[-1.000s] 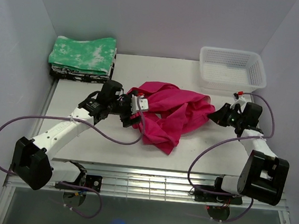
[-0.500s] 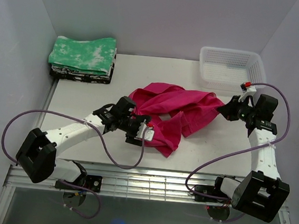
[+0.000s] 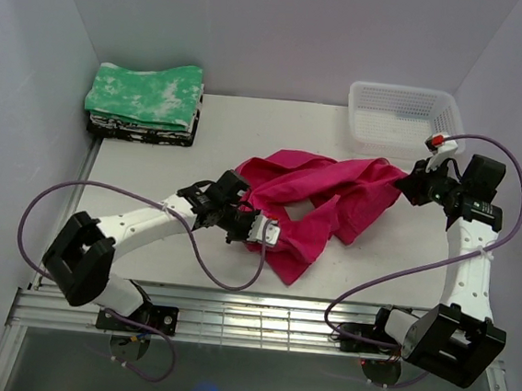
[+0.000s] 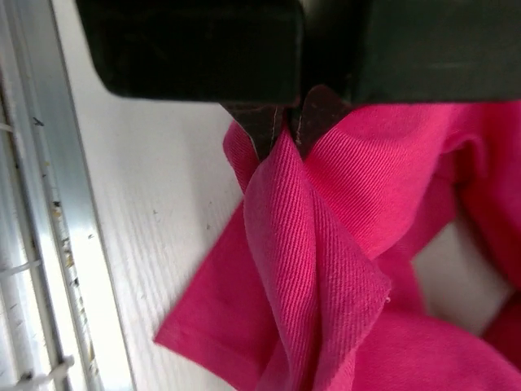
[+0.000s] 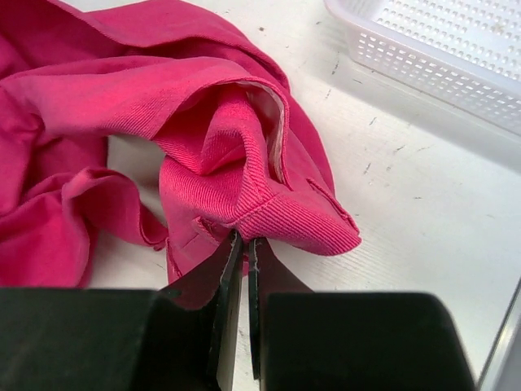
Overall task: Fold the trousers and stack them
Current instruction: Flatten the trousers out
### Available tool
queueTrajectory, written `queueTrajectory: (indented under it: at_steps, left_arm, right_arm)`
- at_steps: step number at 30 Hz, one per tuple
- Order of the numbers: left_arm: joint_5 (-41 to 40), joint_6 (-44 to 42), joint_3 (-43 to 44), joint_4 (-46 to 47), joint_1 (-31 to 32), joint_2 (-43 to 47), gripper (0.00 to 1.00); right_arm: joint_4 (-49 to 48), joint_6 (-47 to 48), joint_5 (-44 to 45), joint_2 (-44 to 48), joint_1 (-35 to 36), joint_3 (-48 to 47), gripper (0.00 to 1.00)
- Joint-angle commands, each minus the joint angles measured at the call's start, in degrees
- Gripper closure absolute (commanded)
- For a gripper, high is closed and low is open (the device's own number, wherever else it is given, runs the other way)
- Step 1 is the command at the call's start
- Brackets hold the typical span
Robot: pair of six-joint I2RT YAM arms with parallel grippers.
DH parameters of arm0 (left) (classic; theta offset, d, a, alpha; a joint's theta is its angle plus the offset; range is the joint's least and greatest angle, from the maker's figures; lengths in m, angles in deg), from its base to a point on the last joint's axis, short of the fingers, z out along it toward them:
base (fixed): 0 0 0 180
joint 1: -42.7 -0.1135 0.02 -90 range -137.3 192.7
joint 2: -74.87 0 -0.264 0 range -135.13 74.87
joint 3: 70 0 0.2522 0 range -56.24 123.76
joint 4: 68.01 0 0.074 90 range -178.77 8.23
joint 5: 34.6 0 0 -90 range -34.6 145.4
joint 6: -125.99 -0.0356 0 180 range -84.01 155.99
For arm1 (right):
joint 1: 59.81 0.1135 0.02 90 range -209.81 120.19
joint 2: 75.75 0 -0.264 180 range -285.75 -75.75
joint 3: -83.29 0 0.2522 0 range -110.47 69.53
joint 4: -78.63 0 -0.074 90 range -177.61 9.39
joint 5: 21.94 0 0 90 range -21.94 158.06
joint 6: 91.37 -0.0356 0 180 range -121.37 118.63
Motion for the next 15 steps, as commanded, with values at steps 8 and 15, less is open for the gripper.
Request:
queueTrajectory:
  at_steps: [8,15]
  left_arm:
    - [-4.99,33.28,8.55,9.7,-4.94,25.14,1.0]
    - [-14.68,48.06,24.25,22.55,-17.14,10.94,1.0]
  right_arm:
    - [2.34,13.73,-0.12,-1.08,-6.79,-3.25,0.92]
    - [3.47,21.38,-0.03,-3.63,-10.32,-2.81,0.92]
